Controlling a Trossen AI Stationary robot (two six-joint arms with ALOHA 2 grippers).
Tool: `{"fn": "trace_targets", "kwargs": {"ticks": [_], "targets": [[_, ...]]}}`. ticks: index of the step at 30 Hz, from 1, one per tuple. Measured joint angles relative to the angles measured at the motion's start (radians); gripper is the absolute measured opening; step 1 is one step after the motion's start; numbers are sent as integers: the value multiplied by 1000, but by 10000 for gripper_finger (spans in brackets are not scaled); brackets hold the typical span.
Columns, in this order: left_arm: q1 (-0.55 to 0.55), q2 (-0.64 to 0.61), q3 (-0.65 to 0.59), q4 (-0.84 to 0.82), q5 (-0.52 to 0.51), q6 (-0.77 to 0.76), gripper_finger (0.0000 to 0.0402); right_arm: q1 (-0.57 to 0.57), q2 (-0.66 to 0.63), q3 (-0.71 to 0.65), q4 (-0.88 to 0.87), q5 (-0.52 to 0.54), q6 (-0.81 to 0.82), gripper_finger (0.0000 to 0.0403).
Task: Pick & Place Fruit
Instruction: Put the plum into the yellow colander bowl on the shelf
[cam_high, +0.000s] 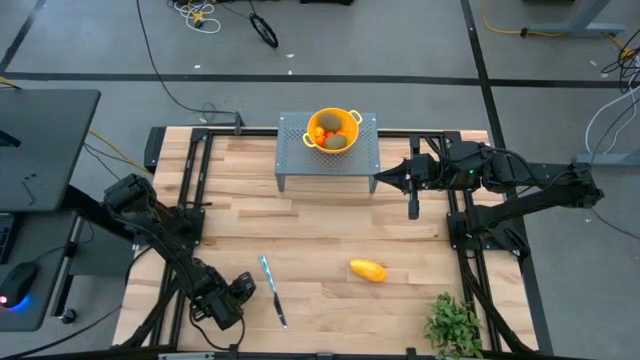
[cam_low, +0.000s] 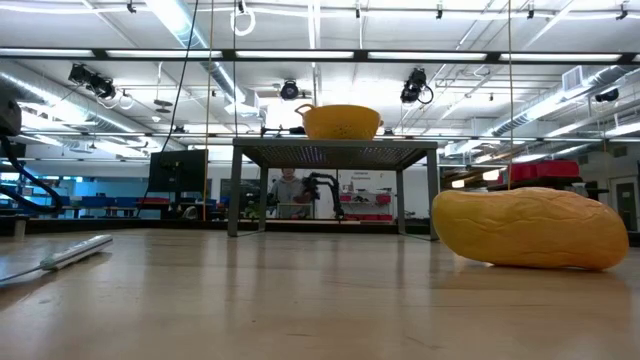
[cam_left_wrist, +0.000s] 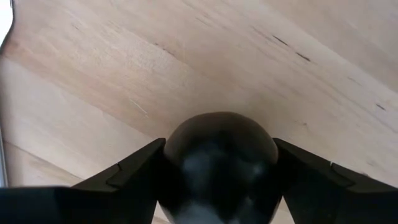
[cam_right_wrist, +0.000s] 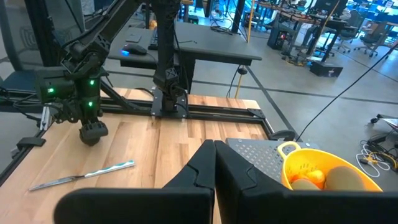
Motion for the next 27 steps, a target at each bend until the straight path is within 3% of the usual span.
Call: {"fn": "trace_targets", "kwargs": {"ticks": [16,27], "targets": [[4,-150,51,-78,-7,0,277,0,0,0,1,0,-10,3],[17,-170,87,-86,-50,61,278,0,0,0,1,0,-30,3]]}}
